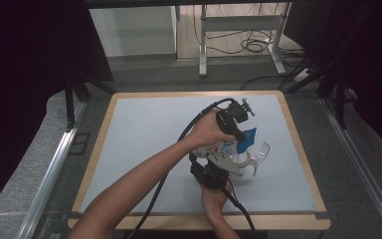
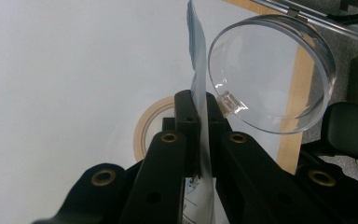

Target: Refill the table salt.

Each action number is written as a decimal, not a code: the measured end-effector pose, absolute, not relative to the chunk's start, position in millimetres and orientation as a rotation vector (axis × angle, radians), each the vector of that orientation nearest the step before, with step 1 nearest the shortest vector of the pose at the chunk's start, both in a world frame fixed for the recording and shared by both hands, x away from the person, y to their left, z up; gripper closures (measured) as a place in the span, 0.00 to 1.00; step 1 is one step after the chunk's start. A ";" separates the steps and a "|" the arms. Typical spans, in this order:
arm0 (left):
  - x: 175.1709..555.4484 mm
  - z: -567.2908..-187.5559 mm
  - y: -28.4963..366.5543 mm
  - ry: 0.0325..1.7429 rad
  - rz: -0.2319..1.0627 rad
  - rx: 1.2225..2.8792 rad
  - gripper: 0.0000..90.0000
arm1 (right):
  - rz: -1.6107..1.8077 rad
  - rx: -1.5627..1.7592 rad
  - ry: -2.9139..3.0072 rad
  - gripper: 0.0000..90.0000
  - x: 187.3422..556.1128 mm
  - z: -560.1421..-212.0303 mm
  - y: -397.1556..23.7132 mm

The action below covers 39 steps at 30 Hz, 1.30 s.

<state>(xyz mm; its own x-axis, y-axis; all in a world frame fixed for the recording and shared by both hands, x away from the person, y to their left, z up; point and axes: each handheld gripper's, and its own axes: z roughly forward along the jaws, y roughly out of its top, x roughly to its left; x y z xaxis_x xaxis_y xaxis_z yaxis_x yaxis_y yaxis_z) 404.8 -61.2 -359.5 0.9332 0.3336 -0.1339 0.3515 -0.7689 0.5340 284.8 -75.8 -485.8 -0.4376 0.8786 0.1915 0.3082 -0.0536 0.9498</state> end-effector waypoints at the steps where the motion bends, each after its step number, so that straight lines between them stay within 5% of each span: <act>1: 404.7 -359.7 -61.7 0.487 -0.041 2.514 1.00 | 1.513 1.261 1.733 0.56 284.9 -485.9 -75.8; 39: 405.0 -359.1 -65.2 0.476 -0.040 2.517 1.00 | 1.524 1.281 1.714 0.57 287.8 -483.9 -77.5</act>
